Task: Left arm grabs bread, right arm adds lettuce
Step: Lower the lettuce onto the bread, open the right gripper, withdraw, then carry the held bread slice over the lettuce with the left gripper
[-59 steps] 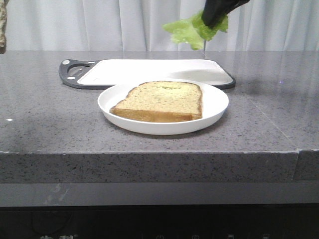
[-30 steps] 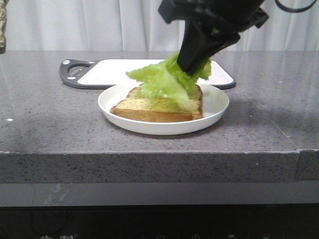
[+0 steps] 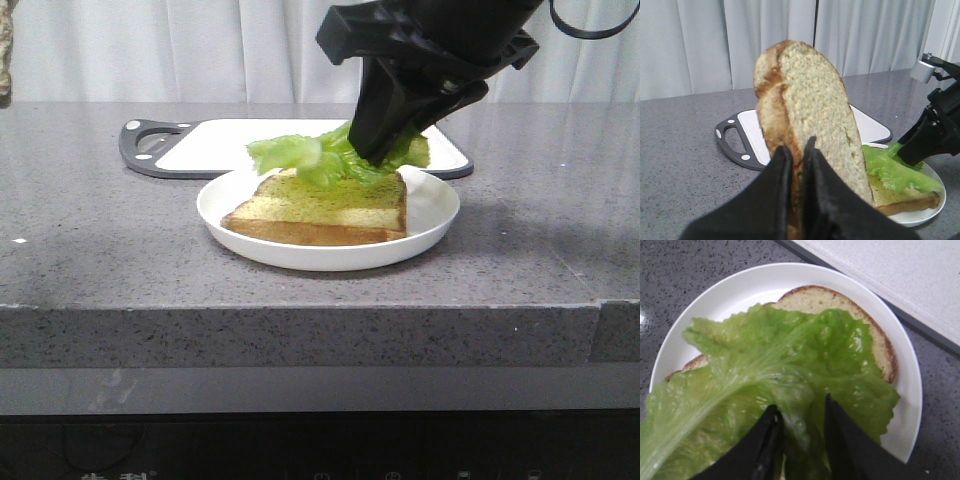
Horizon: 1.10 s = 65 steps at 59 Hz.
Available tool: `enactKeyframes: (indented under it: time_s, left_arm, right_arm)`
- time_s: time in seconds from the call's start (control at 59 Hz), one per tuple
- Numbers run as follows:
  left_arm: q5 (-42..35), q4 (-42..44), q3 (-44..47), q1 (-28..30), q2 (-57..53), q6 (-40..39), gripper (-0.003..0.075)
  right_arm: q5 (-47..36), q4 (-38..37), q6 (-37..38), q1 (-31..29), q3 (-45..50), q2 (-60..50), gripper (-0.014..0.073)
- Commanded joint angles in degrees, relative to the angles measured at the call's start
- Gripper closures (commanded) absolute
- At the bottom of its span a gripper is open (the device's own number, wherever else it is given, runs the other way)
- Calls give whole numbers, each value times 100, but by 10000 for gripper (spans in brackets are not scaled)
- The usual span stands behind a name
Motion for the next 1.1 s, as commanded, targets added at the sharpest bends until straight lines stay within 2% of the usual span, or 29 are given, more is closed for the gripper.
enactKeyframes:
  time_s: [0.0, 0.136, 0.695, 0.814, 0.932, 0.983, 1.051, 1.085]
  left_arm:
    - [-554, -19, -163, 10, 17, -1, 741]
    - [-554, -19, -163, 10, 17, -1, 741]
    - [-554, -19, -163, 10, 17, -1, 741]
    - [-554, -19, -163, 10, 17, -1, 741]
    - [-554, -19, -163, 10, 17, -1, 741]
    - [-554, -77, -163, 10, 17, -1, 741]
    - [-544, -337, -163, 10, 17, -1, 741]
    - [-544, -454, -163, 10, 17, -1, 741]
  right_arm:
    - [-367, 88, -44, -6, -157, -254, 245]
    - [-380, 88, -44, -6, -157, -357, 188]
    - [-376, -49, -44, -6, -144, -1544, 208]
    - [-222, -222, -44, -6, -47, -1996, 340]
    - [-423, -221, -44, -6, 384, -2644, 558]
    - [-573, -221, -44, -6, 615, -2931, 622]
    - [-836, -221, -44, -6, 986, -3318, 666]
    - [-941, -221, -44, -6, 1139, -3546, 659]
